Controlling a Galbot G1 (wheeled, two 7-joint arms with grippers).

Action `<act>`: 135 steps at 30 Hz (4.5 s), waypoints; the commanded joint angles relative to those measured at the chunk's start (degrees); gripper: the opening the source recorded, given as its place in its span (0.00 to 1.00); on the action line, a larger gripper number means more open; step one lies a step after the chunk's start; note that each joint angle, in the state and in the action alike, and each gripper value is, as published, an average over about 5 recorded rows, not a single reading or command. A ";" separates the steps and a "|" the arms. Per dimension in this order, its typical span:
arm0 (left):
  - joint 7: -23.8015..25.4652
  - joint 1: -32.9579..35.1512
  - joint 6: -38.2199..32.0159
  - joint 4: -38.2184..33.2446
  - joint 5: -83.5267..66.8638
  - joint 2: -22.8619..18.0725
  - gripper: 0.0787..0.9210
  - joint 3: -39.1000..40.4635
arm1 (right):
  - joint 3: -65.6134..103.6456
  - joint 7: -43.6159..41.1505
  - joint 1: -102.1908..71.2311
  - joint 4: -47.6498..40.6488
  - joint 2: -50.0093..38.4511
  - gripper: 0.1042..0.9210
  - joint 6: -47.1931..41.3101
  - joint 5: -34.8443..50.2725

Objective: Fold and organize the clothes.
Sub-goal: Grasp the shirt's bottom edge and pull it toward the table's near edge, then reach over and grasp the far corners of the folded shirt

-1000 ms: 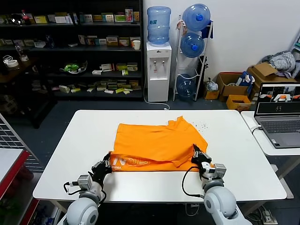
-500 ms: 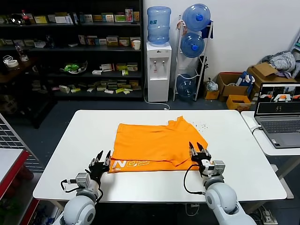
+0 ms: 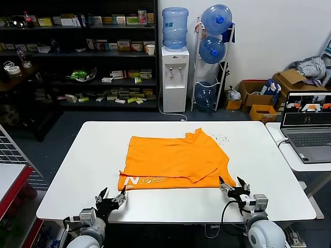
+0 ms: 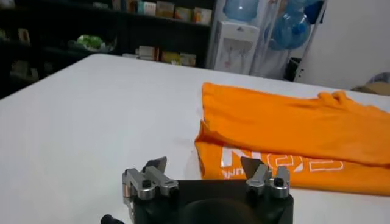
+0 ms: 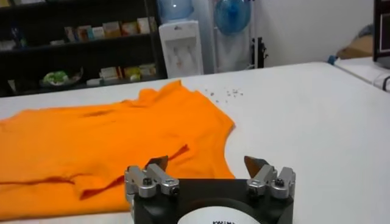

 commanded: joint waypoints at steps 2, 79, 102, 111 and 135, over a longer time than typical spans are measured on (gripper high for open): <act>0.62 -1.21 2.10 0.92 -4.17 0.38 0.88 -0.90 | 1.09 -1.35 -0.13 -1.19 -1.38 0.88 -1.90 3.10; -2.20 17.75 4.91 -15.53 -9.15 8.77 0.15 -6.84 | 10.00 1.19 -27.77 19.30 -7.41 0.18 0.06 3.94; 3.79 -33.39 3.96 17.68 -18.55 5.54 0.87 12.07 | -16.65 8.38 33.95 -10.94 -9.12 0.88 -8.43 17.43; 5.85 -42.25 4.21 32.57 -16.68 -0.87 0.88 18.50 | -23.61 6.74 42.80 -26.67 -1.38 0.88 -11.05 14.88; 6.25 -44.62 5.66 36.61 -16.37 -1.57 0.88 22.81 | -26.97 3.20 45.54 -36.42 3.53 0.88 -10.95 11.42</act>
